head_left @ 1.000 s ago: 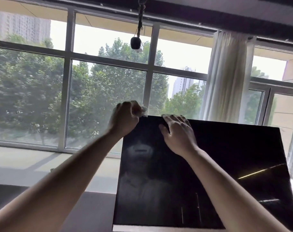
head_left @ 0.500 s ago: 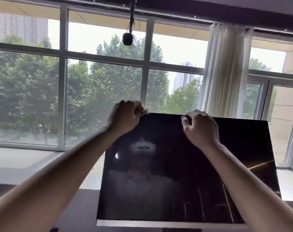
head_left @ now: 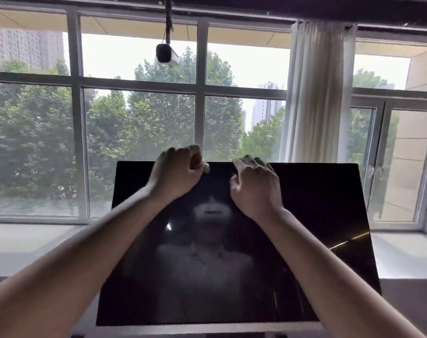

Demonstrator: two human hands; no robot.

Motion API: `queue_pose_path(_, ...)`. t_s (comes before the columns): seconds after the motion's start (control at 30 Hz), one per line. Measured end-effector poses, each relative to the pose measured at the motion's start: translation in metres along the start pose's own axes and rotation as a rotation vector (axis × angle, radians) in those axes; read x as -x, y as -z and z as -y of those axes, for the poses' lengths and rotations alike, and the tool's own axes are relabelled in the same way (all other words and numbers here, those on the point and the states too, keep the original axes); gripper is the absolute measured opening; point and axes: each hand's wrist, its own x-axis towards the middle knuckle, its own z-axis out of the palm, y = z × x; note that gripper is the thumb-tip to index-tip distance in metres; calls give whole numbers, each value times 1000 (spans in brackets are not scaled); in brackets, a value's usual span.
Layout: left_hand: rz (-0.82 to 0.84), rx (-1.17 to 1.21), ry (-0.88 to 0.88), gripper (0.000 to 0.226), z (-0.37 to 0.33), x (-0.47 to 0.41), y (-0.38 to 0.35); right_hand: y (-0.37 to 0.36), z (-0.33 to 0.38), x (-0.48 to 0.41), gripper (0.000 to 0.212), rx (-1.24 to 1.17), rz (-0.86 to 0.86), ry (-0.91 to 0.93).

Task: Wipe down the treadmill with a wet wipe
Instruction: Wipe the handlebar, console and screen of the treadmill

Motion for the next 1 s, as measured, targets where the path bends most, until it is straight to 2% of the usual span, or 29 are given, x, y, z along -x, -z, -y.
queue_pose_path(0.17, 57, 59, -49, 6, -70, -15, -47, 19, -35, -4, 33, -157, 117, 80)
queue_pose_path(0.23, 93, 45, -24, 14, -66, -15, -46, 36, -68, 0, 41, -169, 45, 68)
queue_pose_path(0.3, 109, 30, -6, 21, -63, -15, -42, 53, -116, 11, 39, -131, -176, -83)
queue_pose_path(0.37, 88, 37, 11, 32, -66, -13, -43, 65, -168, 27, 37, -104, -312, -376)
queue_pose_path(0.43, 30, 23, 54, 23, -72, -14, -49, 70, -199, 39, 46, -180, -245, -642)
queue_pose_path(0.5, -18, 9, 65, 17, -87, -18, -62, 68, -216, 47, 46, -335, -130, -731)
queue_pose_path(0.6, -1, 21, 30, 18, -118, -25, -78, 60, -217, 50, 25, -575, -77, -708)
queue_pose_path(0.67, 21, 40, 2, 19, -144, -30, -92, 59, -220, 51, 25, -627, -76, -695)
queue_pose_path(0.8, 63, 70, -67, 22, -191, -42, -122, 59, -225, 54, 39, -638, -31, -635)
queue_pose_path(1.0, 130, 133, -199, 13, -254, -57, -163, 70, -230, 55, 20, -664, 57, -624)
